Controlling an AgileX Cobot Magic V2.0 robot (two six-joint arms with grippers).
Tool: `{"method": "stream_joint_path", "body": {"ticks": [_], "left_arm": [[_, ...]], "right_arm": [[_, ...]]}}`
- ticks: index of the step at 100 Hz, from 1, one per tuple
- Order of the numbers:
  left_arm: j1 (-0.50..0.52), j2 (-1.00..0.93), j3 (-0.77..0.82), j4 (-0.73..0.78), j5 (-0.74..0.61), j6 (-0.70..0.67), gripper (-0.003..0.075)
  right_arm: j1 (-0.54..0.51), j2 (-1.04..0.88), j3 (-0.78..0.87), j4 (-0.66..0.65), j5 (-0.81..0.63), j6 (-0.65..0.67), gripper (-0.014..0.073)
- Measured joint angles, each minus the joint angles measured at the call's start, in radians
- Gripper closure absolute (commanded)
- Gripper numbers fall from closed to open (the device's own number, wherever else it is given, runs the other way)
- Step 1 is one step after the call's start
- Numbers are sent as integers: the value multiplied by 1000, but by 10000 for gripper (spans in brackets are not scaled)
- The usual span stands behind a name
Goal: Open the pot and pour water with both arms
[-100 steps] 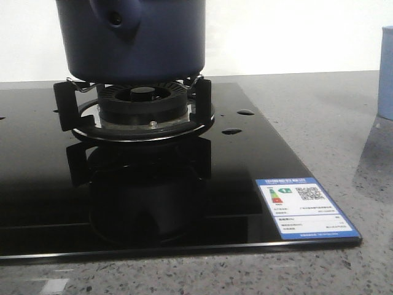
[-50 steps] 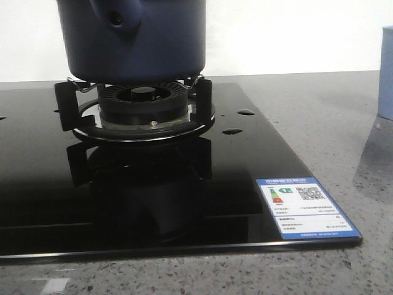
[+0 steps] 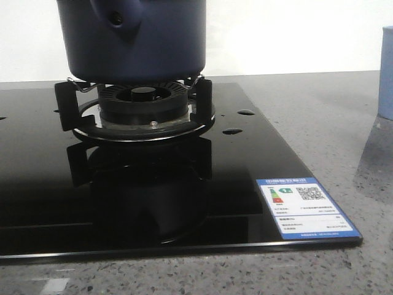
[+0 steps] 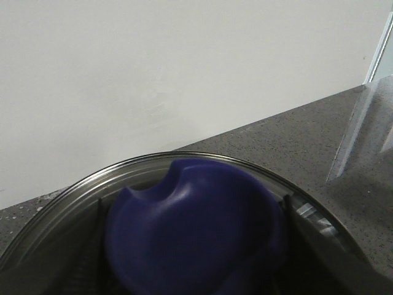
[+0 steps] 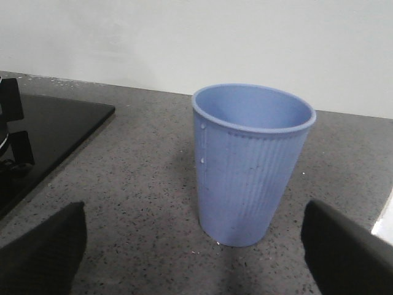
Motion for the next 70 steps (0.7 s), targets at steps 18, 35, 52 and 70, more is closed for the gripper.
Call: {"method": "stream_joint_path", "body": {"ticks": [18,35,52,70], "left_arm": [[0,-2,0,0,19,0,352],[0,-2,0,0,20,0,352],[0,-2,-2,0,22,0,329],[0,-5,-2,20,25,0,131]], "right_arm": [[0,0,0,0,2,0,-49],[0,0,0,0,2,0,-49],[0,0,0,0,2,0,-49],[0,0,0,0,2,0,-49]]}}
